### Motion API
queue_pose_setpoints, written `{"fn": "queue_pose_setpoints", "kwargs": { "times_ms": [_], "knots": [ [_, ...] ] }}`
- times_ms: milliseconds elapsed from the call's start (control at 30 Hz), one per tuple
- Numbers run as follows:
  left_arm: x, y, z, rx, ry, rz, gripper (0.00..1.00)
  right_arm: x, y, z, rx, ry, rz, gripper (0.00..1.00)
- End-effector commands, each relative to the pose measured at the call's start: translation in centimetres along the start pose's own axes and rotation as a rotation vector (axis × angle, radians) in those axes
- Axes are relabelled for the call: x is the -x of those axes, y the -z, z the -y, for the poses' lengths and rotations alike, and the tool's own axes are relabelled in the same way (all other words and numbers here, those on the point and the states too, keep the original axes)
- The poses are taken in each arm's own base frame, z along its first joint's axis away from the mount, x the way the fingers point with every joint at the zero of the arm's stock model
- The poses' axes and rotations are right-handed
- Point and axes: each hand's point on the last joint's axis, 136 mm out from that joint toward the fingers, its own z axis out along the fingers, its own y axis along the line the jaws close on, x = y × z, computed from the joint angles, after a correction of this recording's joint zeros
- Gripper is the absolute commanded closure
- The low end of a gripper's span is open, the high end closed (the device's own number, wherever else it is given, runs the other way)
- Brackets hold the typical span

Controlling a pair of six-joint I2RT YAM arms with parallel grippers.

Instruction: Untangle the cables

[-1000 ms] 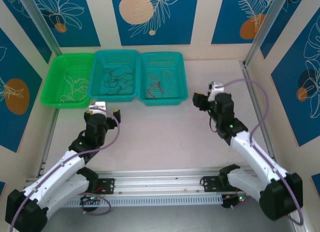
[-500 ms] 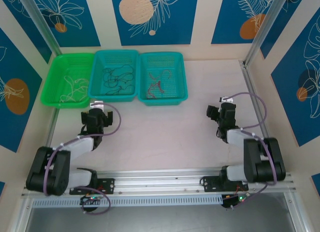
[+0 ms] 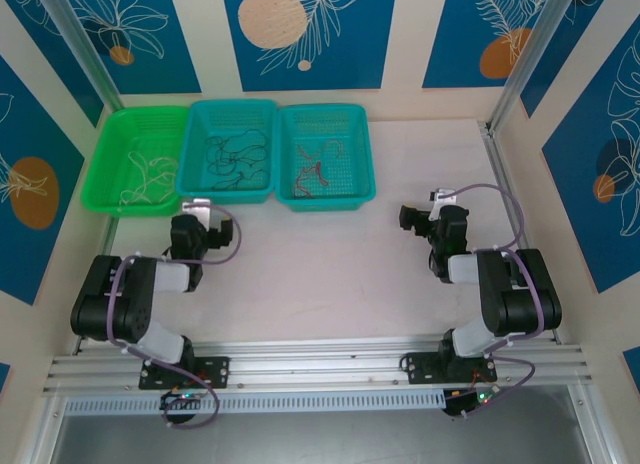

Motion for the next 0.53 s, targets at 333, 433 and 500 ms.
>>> {"fn": "queue_pose_setpoints", "kwargs": {
  "times_ms": [333, 433, 500],
  "knots": [
    [2.91, -0.2, 0.77, -0.065, -0.004, 0.092, 0.0, 1.15, -0.02, -0.37, 0.022, 0.024, 0.047, 0.0],
    [2.88, -0.22, 0.85, -0.07, -0.007, 0.089, 0.0, 1.2, 0.1, -0.33, 0.022, 0.022, 0.052, 0.0],
    [2.86, -0.22, 0.86, -0.07, -0.007, 0.089, 0.0, 1.22, 0.13, -0.09, 0.007, 0.017, 0.055, 0.0]
  ]
}}
